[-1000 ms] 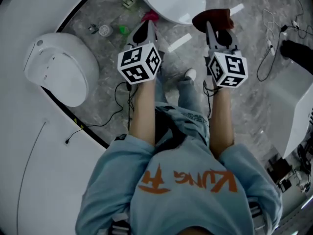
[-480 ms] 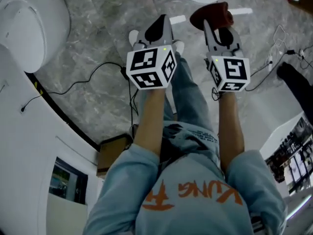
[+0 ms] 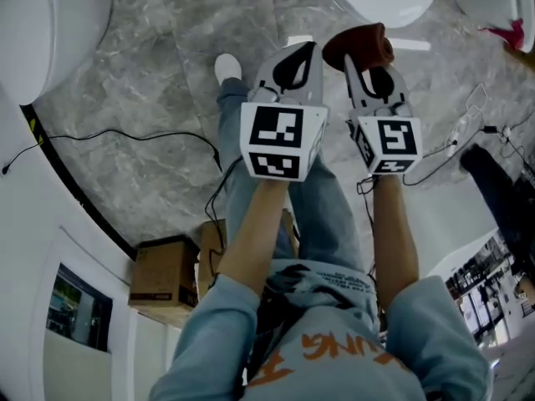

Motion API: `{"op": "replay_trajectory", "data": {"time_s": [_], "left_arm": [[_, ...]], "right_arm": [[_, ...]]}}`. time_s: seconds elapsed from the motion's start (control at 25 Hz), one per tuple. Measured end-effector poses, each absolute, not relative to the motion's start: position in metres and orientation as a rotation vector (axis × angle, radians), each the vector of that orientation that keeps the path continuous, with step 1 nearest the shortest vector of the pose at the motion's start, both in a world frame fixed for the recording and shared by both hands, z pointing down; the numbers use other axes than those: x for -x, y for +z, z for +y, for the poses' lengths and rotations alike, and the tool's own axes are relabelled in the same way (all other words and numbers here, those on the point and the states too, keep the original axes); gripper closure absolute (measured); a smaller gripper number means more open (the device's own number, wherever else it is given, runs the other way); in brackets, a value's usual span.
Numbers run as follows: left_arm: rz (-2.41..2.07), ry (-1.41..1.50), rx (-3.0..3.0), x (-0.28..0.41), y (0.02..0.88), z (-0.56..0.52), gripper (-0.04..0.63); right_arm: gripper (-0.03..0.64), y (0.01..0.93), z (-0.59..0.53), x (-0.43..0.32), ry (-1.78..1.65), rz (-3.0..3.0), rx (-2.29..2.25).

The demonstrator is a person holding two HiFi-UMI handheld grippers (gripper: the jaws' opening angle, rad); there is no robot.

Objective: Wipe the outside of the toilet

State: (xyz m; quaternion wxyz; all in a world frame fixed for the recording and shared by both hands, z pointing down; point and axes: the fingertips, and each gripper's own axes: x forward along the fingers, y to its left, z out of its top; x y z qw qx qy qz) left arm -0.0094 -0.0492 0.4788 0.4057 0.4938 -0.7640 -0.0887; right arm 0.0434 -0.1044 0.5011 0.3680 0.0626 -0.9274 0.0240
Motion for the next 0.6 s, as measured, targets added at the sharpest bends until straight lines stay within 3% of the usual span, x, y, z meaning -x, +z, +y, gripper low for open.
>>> {"op": "replay_trajectory", "data": {"time_s": [0.6], "left_arm": [[-1.865, -0.163, -1.153, 0.058, 0.552, -0.022, 0.600]], "right_arm": [[0.543, 0.595, -0.092, 0.025, -0.016, -2.323, -0.025]]}}
